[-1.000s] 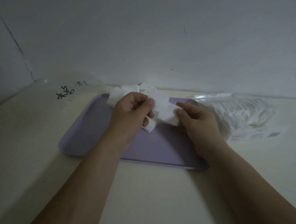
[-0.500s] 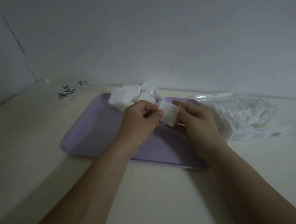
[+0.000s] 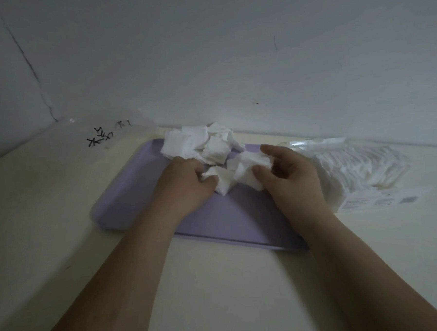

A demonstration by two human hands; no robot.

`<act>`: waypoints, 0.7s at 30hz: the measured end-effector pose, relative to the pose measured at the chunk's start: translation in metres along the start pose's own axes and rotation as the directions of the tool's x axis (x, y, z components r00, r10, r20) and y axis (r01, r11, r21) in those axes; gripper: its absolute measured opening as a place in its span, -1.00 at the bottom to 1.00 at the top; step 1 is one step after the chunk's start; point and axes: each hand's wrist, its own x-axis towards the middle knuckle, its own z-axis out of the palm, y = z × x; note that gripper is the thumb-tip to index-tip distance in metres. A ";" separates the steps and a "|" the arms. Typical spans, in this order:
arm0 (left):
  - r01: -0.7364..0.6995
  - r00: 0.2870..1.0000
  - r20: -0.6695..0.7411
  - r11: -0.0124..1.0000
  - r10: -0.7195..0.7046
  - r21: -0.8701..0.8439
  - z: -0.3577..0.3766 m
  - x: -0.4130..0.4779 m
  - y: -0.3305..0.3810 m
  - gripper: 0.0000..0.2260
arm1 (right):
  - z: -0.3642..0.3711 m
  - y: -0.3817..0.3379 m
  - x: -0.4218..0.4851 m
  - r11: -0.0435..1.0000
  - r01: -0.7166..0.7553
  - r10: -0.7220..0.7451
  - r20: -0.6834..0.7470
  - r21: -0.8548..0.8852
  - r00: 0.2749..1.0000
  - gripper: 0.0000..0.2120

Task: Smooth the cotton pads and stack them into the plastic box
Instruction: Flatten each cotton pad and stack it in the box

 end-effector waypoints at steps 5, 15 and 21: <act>-0.043 0.998 0.037 0.999 0.042 0.026 0.007 0.001 0.006 -0.65 | 0.003 -0.006 -0.004 0.976 0.012 0.002 0.065 -0.217 0.998 -0.45; 0.109 0.979 0.197 0.947 -0.050 -0.303 -0.009 -0.006 0.015 -0.67 | 0.001 -0.005 0.000 0.965 0.009 -0.011 -0.009 -0.261 1.000 -0.52; 0.045 0.968 0.251 0.990 -0.010 -0.131 -0.013 -0.012 0.022 -0.92 | -0.001 -0.006 -0.003 0.971 -0.005 0.005 -0.002 -0.240 1.000 -0.58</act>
